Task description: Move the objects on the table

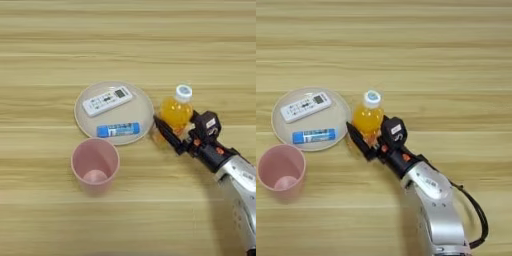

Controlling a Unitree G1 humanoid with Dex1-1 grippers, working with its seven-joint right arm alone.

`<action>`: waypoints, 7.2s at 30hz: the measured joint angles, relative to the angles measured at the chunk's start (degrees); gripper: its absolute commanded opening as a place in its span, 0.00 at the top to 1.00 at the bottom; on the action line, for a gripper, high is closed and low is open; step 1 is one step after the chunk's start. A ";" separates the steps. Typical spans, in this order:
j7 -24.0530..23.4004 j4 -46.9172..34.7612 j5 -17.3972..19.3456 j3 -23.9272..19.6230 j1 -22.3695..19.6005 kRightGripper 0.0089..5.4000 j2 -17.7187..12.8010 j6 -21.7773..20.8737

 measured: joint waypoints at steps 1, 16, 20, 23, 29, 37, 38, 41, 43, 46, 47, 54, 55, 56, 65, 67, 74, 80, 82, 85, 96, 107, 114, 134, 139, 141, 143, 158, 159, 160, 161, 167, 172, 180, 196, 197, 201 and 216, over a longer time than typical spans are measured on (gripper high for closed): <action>-0.35 -0.22 0.43 -0.26 -0.44 0.37 0.00 0.15; -10.52 6.96 -4.20 -5.39 -8.96 0.37 0.03 0.41; -13.84 11.77 -6.88 -6.82 -10.50 0.37 -0.18 -0.53; -16.11 15.31 -8.70 -7.69 -11.55 0.37 -0.57 -1.54; -17.82 21.10 -10.68 -8.44 -13.07 0.37 -0.76 -3.90; -20.74 25.85 -12.55 -9.59 -14.63 0.37 -1.76 -5.80; -20.77 26.07 -12.63 -9.60 -14.72 0.37 -1.84 -5.93; -20.95 27.61 -12.90 -9.62 -15.45 0.33 -2.19 -6.80; -20.99 28.15 -12.94 -9.62 -15.77 0.28 -2.38 -6.95; -21.15 28.72 -12.94 -9.64 -16.10 0.22 -2.57 -7.63; -21.20 28.89 -12.94 -9.65 -16.21 0.19 -2.60 -7.75; -21.77 29.65 -12.91 -9.65 -16.77 0.01 -2.63 -7.86; -21.79 29.65 -12.90 -9.65 -16.78 0.01 -2.64 -7.87; -21.79 29.64 -12.89 -9.65 -16.78 0.01 -2.65 -7.88; -22.22 29.21 -12.60 -10.49 -16.98 0.01 -2.67 -9.10; -22.45 28.94 -12.46 -10.88 -17.06 0.01 -2.66 -9.21; -24.03 27.15 -12.47 -11.73 -17.13 0.01 -2.64 -12.01; -25.75 22.95 -12.97 -11.99 -17.13 0.01 -2.63 -16.33; -26.46 19.55 -14.16 -12.10 -17.12 0.01 -2.69 -20.53; -28.37 16.32 -17.28 -12.16 -17.03 0.01 -3.00 -26.20; -13.74 -0.10 -6.17 -2.17 -14.58 0.01 -5.61 -26.59; 8.26 -6.75 9.63 5.16 -8.00 0.01 -11.25 -8.62; 19.54 -5.76 12.05 5.93 -6.44 0.01 -14.65 -2.29; 39.54 4.73 3.71 13.43 -6.00 0.01 -17.79 -1.94; 40.46 4.99 1.49 16.03 -7.45 0.01 -15.64 -2.92; 40.46 5.00 1.41 16.20 -7.74 0.01 -15.18 -2.95; 40.34 5.07 1.17 16.42 -7.84 0.01 -14.33 -2.99; 39.09 6.88 -1.82 18.87 -9.52 0.01 -9.69 -4.29; 39.08 6.90 -2.03 19.06 -9.56 0.01 -9.43 -4.30; 39.08 6.93 -2.13 19.20 -9.65 0.01 -9.27 -4.32; 39.05 6.98 -2.44 19.52 -9.95 0.01 -9.04 -4.34; 39.04 7.58 -3.47 20.39 -10.65 0.01 -7.85 -4.53; 37.79 9.32 -4.51 20.81 -11.42 0.01 -6.18 -5.24; 36.69 11.06 -6.08 22.24 -12.39 0.01 -4.64 -5.69; 36.68 12.57 -7.04 24.55 -14.30 0.01 -2.39 -6.48; 36.68 12.61 -7.04 24.55 -14.31 0.01 -2.32 -6.48; 36.64 12.85 -7.04 24.56 -14.33 0.06 -1.94 -6.48; 36.61 14.12 -6.92 24.37 -14.52 0.18 -0.92 -6.57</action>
